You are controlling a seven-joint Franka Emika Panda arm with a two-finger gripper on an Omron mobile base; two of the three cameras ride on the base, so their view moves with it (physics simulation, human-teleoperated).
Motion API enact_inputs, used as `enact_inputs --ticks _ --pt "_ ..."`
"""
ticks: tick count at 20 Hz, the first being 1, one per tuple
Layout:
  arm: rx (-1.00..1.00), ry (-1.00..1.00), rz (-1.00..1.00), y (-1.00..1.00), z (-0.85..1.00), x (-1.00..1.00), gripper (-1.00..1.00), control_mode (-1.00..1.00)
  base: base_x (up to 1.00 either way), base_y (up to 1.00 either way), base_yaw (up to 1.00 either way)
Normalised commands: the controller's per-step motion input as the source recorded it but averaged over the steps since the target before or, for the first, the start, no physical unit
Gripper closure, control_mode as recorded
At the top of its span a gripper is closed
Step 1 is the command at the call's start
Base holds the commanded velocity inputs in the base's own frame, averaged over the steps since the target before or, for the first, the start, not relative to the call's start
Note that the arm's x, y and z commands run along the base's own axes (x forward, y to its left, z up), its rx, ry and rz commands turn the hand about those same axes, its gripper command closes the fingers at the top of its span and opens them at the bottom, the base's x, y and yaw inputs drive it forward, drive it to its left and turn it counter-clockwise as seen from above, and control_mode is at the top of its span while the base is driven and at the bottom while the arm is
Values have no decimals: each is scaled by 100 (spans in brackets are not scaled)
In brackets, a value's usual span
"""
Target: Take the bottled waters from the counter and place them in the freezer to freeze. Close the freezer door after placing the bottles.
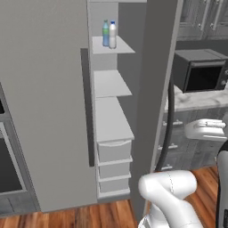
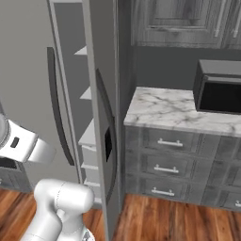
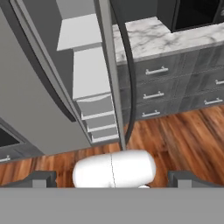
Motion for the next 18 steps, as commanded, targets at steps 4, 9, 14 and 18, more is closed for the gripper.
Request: enact_inputs --ticks 4,9,14,18 --pt "0 0 0 0 0 0 -100 100 27 -2 0" --pt "0 0 0 0 0 0 -100 100 5 0 0" --pt "0 -2 2 -4 0 3 -100 -100 6 0 0" --pt "0 -4 15 -27 -1 36 -100 -100 0 0 0"
